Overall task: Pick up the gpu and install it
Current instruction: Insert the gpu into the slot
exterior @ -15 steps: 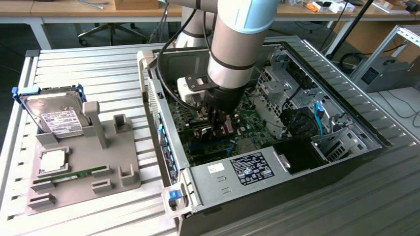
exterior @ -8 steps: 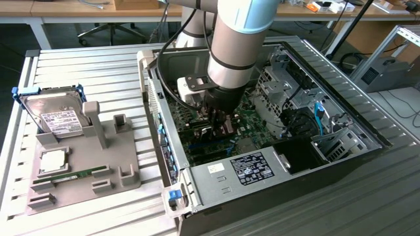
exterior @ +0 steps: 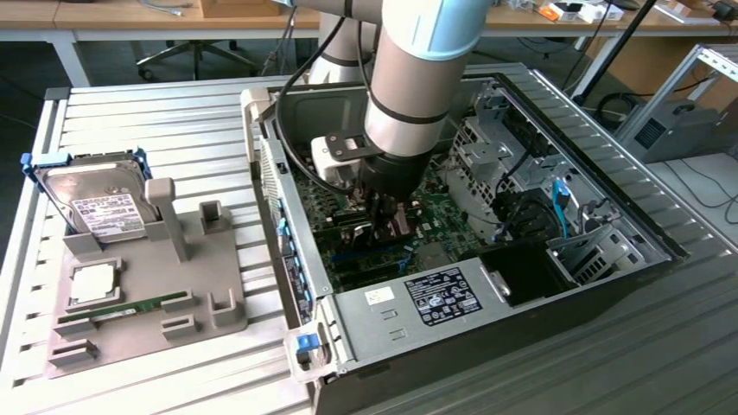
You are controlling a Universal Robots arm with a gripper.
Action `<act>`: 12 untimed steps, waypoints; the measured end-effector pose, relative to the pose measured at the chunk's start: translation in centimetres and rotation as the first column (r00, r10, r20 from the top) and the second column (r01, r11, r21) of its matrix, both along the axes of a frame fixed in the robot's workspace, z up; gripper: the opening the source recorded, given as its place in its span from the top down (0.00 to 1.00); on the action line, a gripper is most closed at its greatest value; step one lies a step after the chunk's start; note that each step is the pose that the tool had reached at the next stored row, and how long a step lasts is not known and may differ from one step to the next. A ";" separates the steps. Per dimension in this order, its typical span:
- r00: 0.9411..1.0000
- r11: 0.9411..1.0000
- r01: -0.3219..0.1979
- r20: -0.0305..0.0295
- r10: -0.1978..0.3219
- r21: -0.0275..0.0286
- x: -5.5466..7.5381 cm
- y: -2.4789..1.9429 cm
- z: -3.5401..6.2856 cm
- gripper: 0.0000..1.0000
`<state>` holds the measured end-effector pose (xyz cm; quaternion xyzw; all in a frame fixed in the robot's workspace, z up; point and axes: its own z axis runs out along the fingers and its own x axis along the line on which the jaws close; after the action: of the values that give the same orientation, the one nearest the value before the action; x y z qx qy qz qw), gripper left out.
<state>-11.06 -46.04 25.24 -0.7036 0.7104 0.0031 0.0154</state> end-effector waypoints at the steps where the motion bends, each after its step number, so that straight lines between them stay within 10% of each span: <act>1: 1.000 1.000 0.000 0.000 0.000 0.000 0.0 0.00 0.00 0.73; 12: 1.000 1.000 0.000 0.000 0.000 0.000 0.0 0.00 -0.22 0.73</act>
<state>-11.07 -46.04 25.02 -0.7036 0.7105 0.0031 0.0153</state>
